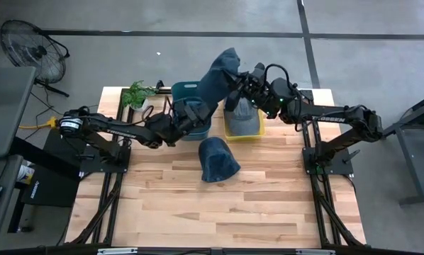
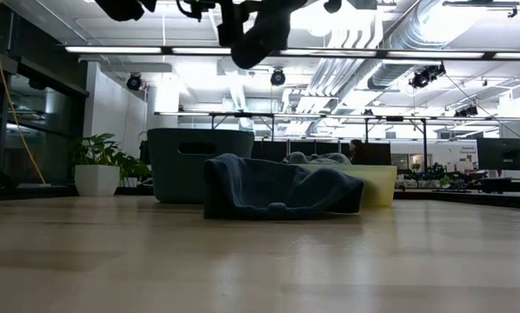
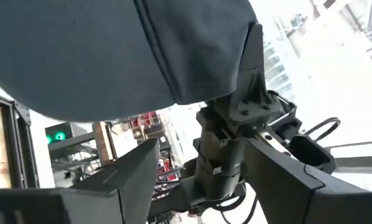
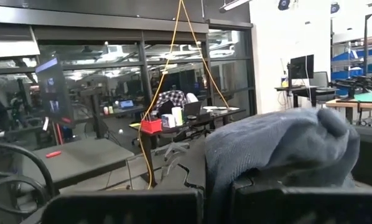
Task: Pick & Place hat
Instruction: Put the left blue cap into the blue bin
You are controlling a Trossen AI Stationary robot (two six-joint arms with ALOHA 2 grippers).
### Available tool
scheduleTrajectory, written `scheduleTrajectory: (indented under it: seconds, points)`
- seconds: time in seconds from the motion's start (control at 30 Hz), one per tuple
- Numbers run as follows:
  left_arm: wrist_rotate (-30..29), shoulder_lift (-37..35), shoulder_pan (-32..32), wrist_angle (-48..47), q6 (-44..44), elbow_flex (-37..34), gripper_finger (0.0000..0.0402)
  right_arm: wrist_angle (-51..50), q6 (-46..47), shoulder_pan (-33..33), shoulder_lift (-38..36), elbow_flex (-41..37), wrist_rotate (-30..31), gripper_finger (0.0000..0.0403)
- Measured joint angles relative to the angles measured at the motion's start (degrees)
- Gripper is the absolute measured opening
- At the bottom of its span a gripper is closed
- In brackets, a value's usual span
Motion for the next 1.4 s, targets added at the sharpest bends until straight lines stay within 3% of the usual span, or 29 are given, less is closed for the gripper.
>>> scheduleTrajectory:
  seconds: [0.33,0.6,1.4]
  points:
    - [-2.4,0.0,0.0,-3.0,0.0,0.0,0.0234,2.3,-0.4,-0.3,0.0,0.0,-0.2,0.0000]
    - [-8.0,0.0,0.0,-3.8,0.3,0.0,0.0234,2.3,0.5,-0.3,0.0,0.0,-1.5,0.0000]
    - [-13.2,0.0,0.1,-3.6,1.5,0.0,0.0234,2.4,5.0,0.2,0.0,0.0,-3.6,0.0000]
